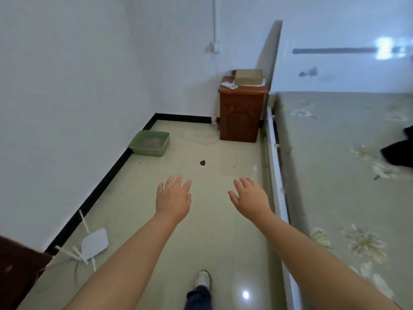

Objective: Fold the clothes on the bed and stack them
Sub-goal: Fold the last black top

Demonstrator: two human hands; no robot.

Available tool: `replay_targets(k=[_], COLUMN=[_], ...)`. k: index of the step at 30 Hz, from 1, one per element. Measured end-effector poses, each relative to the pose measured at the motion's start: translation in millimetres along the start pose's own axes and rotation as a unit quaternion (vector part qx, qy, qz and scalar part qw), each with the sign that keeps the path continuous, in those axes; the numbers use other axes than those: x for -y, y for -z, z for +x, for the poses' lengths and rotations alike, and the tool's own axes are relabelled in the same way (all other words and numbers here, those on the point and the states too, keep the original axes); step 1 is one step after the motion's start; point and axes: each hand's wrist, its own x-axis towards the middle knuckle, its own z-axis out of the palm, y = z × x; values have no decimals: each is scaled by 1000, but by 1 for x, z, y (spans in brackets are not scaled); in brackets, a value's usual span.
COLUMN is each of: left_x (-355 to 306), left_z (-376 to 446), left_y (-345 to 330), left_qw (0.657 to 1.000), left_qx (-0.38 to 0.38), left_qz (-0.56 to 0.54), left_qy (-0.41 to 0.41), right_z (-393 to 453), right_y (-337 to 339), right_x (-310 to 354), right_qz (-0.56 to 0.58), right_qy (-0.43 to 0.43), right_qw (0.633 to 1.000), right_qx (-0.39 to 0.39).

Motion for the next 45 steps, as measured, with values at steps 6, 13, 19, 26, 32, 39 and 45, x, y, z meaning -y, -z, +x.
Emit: replay_targets(k=[6, 13, 19, 26, 32, 39, 45], left_x=[-61, -213, -350, -478, -581, -732, -802], left_z=[204, 352, 448, 559, 658, 754, 817], left_y=[29, 47, 36, 31, 7, -77, -160], left_qw=[988, 925, 874, 840, 812, 726, 717], left_qx=[-30, -40, -42, -1, 25, 105, 161], left_qz=[-1, -10, 13, 20, 38, 70, 64], left_qy=[-151, -377, -484, -543, -583, -676, -675], right_z=[93, 111, 130, 194, 256, 340, 360], right_y=[26, 44, 33, 33, 25, -29, -71], right_x=[-105, -231, -351, -472, -563, -686, -781], right_qz=[29, 56, 65, 62, 59, 86, 132], right_qy=[-169, -398, -529, -606, -661, -736, -813], right_qw=[983, 909, 835, 784, 741, 670, 565], right_qx=[-61, -109, -136, -121, -102, -36, -59])
